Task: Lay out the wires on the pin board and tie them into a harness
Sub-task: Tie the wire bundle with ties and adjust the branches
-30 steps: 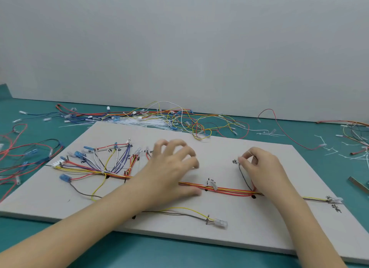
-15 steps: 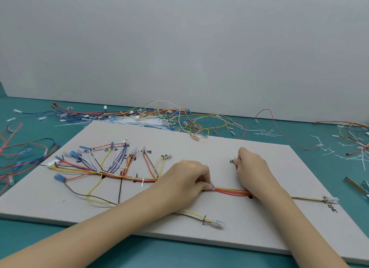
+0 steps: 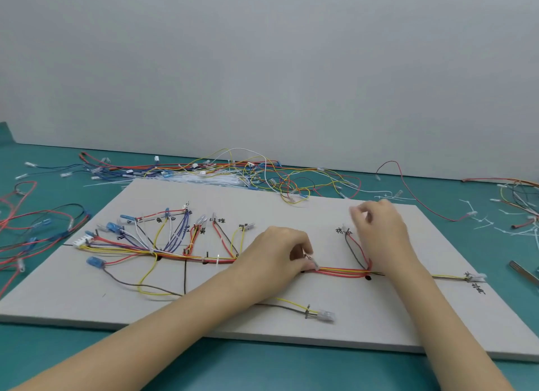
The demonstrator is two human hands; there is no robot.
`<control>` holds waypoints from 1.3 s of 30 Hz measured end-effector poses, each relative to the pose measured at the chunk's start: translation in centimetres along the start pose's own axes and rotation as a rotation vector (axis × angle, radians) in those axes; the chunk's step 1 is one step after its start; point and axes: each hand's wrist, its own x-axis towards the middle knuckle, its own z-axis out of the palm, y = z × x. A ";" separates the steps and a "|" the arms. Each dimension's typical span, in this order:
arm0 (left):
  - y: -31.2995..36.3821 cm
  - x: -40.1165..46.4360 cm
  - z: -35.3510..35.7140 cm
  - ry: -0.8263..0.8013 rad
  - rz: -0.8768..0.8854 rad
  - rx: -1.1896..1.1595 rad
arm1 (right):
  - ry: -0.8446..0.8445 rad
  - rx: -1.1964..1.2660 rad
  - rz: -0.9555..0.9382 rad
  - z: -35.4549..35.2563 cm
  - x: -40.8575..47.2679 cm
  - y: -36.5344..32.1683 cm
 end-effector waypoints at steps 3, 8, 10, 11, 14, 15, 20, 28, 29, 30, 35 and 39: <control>0.4 -0.1 -0.9 0.171 0.030 -0.080 | 0.020 0.553 0.027 -2.3 -0.8 -1.7; 2.8 0.3 -3.3 0.315 -0.055 -0.658 | -0.505 1.107 0.055 -3.5 -3.6 -5.3; 3.4 0.2 -3.7 0.283 -0.115 -0.784 | -0.583 1.164 0.049 -3.5 -4.0 -5.8; 3.5 0.0 -3.7 0.267 -0.146 -0.813 | -0.621 1.179 0.045 -3.5 -4.1 -6.0; 3.4 -0.1 -3.5 0.200 -0.212 -0.885 | -0.766 1.206 0.025 -3.3 -4.7 -6.0; 3.3 -0.1 -3.5 0.172 -0.222 -0.933 | -0.806 1.213 0.018 -3.2 -4.9 -5.9; 3.1 -0.6 -3.3 0.107 -0.207 -1.103 | -0.881 1.172 0.019 -2.5 -5.6 -5.8; 2.8 -0.3 -3.9 0.104 -0.278 -0.988 | -0.503 1.154 0.100 -2.1 -5.4 -5.7; 2.7 -0.3 -3.9 0.094 -0.288 -0.971 | -0.433 1.169 0.107 -2.0 -5.3 -5.7; 2.7 -0.3 -3.8 0.085 -0.294 -0.949 | -0.403 1.185 0.100 -2.0 -5.2 -5.8; 2.6 -0.6 -3.2 0.041 -0.266 -0.830 | -0.412 1.086 0.020 -1.8 -5.4 -6.8; 2.2 -0.7 -3.2 0.029 -0.277 -0.837 | -0.415 1.085 0.080 -1.6 -5.3 -7.0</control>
